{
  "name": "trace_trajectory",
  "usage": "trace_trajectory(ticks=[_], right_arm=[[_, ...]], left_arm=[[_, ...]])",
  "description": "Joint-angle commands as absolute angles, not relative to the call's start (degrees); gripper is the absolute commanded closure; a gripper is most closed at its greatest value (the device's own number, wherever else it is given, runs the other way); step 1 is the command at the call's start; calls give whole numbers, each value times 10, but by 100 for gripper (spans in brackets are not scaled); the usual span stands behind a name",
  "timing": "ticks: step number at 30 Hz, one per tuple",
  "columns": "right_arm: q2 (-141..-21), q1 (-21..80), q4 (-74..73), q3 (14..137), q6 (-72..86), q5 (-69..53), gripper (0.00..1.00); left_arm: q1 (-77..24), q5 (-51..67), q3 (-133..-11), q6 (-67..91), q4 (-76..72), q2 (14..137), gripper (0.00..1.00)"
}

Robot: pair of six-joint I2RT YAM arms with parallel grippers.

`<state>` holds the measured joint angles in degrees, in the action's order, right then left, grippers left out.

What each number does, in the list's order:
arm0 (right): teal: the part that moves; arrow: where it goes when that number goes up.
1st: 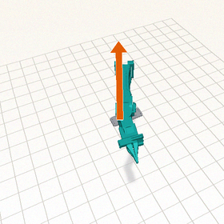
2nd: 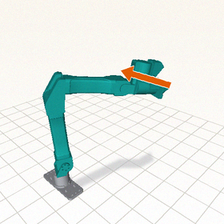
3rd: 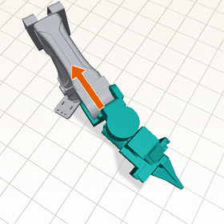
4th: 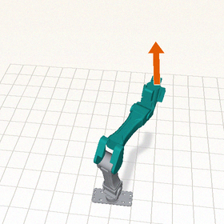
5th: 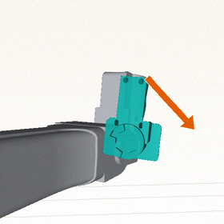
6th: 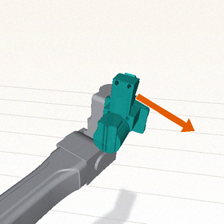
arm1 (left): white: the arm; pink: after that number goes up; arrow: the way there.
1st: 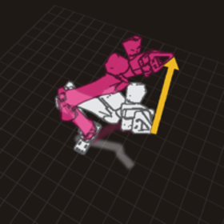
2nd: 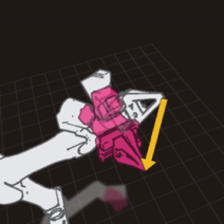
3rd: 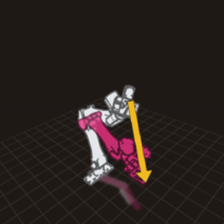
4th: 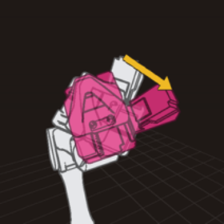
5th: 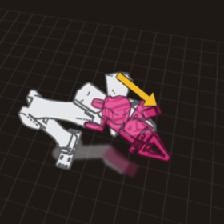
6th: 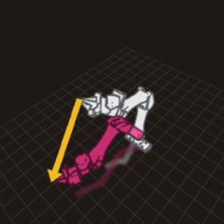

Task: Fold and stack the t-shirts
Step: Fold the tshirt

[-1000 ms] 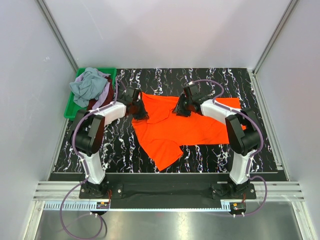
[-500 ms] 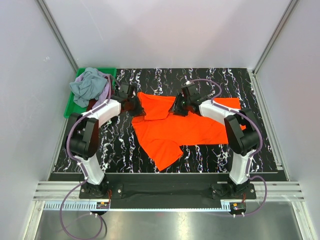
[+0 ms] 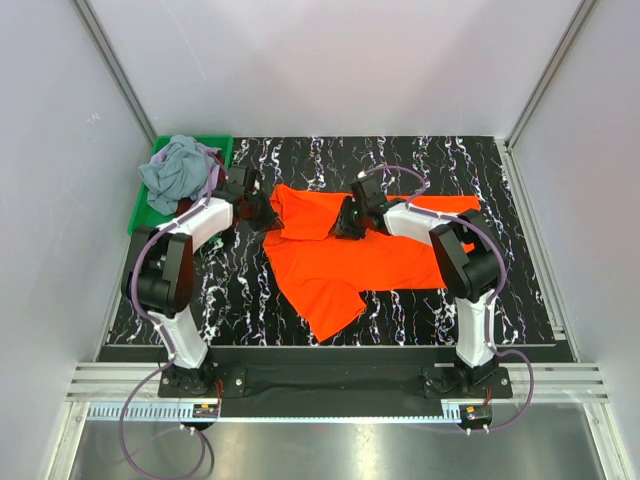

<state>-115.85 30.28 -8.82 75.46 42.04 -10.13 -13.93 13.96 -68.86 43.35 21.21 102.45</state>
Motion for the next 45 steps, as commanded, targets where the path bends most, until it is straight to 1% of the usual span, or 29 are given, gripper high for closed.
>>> trace_trajectory(ticks=[1, 6, 10, 16, 23, 25, 27, 28, 30, 31, 33, 40, 45], right_arm=[[-1167, 316, -69, 787, 417, -91, 67], [-1177, 320, -69, 794, 418, -77, 70], [-1180, 320, -71, 800, 413, -54, 67], [-1194, 320, -69, 820, 412, -61, 63], [-1201, 320, -70, 830, 413, -58, 63], [-1201, 321, -75, 833, 412, -58, 65], [-1200, 321, -82, 840, 410, -56, 70], [-1198, 321, -83, 841, 410, -55, 78], [-1192, 321, -84, 842, 409, -53, 87], [-1189, 320, -84, 841, 409, -51, 95], [-1181, 321, -95, 843, 408, -45, 100], [-1143, 320, -158, 848, 385, -41, 100], [-1118, 320, -183, 836, 361, -47, 100]], left_arm=[[-137, 156, -699, 428, 189, 1031, 100], [-133, 159, -703, 425, 188, 1045, 100], [-131, 156, -711, 420, 183, 1049, 100], [-131, 162, -731, 410, 176, 1056, 100], [-130, 164, -732, 410, 171, 1050, 100], [-131, 169, -728, 413, 167, 1048, 100], [-131, 171, -727, 415, 168, 1044, 100], [-130, 171, -727, 416, 168, 1041, 100], [-131, 173, -727, 417, 169, 1036, 100], [-131, 173, -728, 417, 169, 1034, 100], [-131, 171, -729, 417, 176, 1030, 100], [-131, 135, -737, 396, 233, 1005, 100], [-134, 135, -711, 400, 243, 984, 100]])
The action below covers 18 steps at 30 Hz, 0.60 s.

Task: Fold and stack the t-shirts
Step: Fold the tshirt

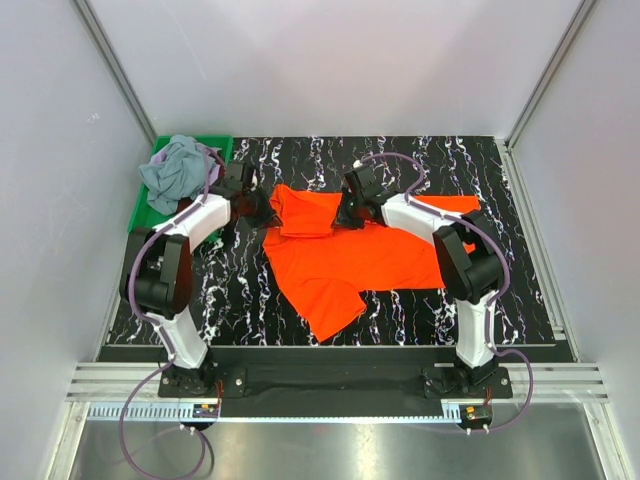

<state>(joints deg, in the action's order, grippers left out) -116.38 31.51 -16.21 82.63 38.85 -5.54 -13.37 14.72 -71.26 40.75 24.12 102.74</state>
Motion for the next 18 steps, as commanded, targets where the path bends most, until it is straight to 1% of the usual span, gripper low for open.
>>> trace_trajectory(ticks=[1, 5, 18], right_arm=[[-1115, 321, -183, 835, 358, -51, 100], [-1127, 321, -195, 843, 341, -70, 100], [-1136, 321, -197, 813, 314, -92, 100]], left_arm=[[-134, 137, -708, 403, 243, 979, 100], [-144, 145, -682, 412, 237, 970, 100], [-190, 97, -603, 432, 219, 950, 100]])
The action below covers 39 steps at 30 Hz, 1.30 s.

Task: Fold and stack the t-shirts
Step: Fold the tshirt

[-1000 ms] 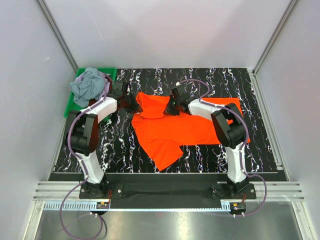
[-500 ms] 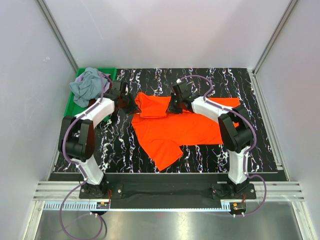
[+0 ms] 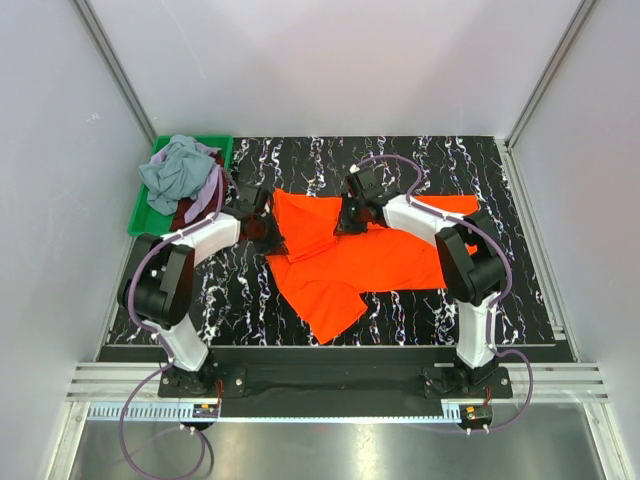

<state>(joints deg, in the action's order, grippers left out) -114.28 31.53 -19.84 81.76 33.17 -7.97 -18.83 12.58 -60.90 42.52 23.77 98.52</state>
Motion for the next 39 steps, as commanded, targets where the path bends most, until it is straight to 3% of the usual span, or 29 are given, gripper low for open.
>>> trace_trajectory(ticks=[1, 7, 9, 10, 13, 17, 20, 24, 30, 39], right_arm=[[-1136, 320, -195, 811, 312, -97, 100], [-1137, 320, -193, 809, 310, -102, 96], [-1136, 320, -201, 812, 306, -100, 91], [-1134, 320, -208, 817, 305, -98, 81], [-1117, 318, -244, 830, 298, -72, 68], [-1087, 295, -277, 821, 293, -68, 61], [-1067, 252, -279, 806, 291, -62, 62], [-1063, 159, -279, 809, 281, -75, 70], [-1113, 82, -287, 856, 263, -68, 76], [-1201, -13, -284, 929, 251, -47, 76]], left_arm=[[-190, 94, -600, 431, 220, 949, 100], [-192, 79, -590, 426, 221, 950, 100], [-192, 88, -595, 425, 224, 951, 85], [-192, 89, -598, 424, 227, 952, 81], [-192, 85, -623, 413, 245, 942, 70], [-178, 79, -677, 381, 262, 941, 65], [-166, 72, -740, 346, 265, 975, 63], [-149, 45, -836, 300, 279, 1054, 61], [-139, 12, -967, 251, 330, 1164, 58], [-138, 62, -997, 214, 289, 1232, 49]])
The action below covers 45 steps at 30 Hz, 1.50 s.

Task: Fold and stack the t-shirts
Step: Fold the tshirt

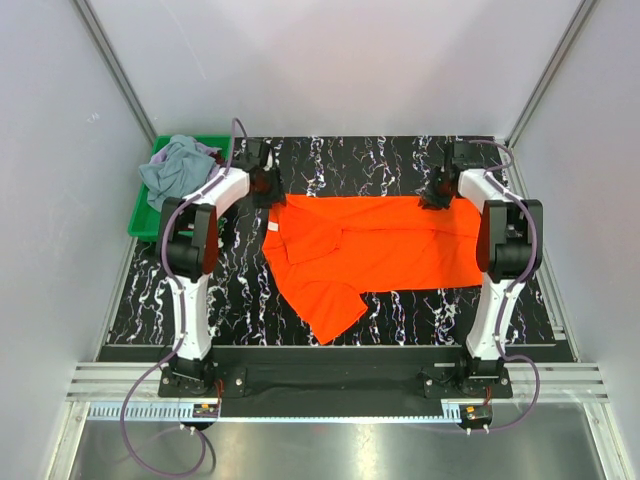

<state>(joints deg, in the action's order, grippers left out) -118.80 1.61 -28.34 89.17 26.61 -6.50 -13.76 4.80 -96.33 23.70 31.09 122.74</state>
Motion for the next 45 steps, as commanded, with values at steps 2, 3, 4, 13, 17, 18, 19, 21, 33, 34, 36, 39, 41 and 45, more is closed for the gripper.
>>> trace_trajectory(ticks=[2, 3, 4, 13, 17, 18, 19, 21, 33, 34, 36, 39, 41, 45], right_arm=[[-1217, -28, -284, 938, 252, -41, 76], [-1223, -39, -286, 945, 253, -38, 76], [-1233, -47, -287, 949, 253, -36, 76], [-1278, -92, -283, 978, 250, -25, 77], [-1302, -110, -298, 1003, 260, -25, 77], [-1303, -110, -301, 1010, 261, -17, 77], [-1302, -110, -307, 1012, 264, -11, 77], [-1301, -111, -305, 1016, 270, -14, 77], [-1332, -115, -310, 1050, 280, -36, 78], [-1329, -115, -303, 1049, 280, -45, 78], [-1323, -115, -294, 1043, 284, -49, 78], [-1318, -115, -291, 1042, 286, -52, 78], [-1317, -115, -290, 1041, 285, -50, 78], [-1315, -116, -289, 1042, 280, -48, 78]], left_arm=[[-137, 45, -1014, 218, 308, 1244, 51], [-136, 39, -1021, 219, 313, 1257, 52], [-135, 38, -1025, 221, 315, 1261, 56], [-119, 32, -1032, 239, 306, 1276, 100], [-115, 1, -1032, 250, 315, 1271, 100], [-115, 1, -1032, 251, 316, 1270, 100], [-114, 2, -1033, 252, 317, 1268, 100], [-114, -21, -1034, 254, 320, 1263, 100], [-97, 61, -1060, 282, 325, 1249, 64], [-97, 68, -1059, 275, 314, 1243, 60], [-97, 70, -1060, 261, 301, 1234, 54], [-97, 68, -1099, 241, 320, 1268, 47], [-97, 74, -1138, 229, 342, 1294, 47], [-97, 126, -1152, 224, 336, 1322, 46]])
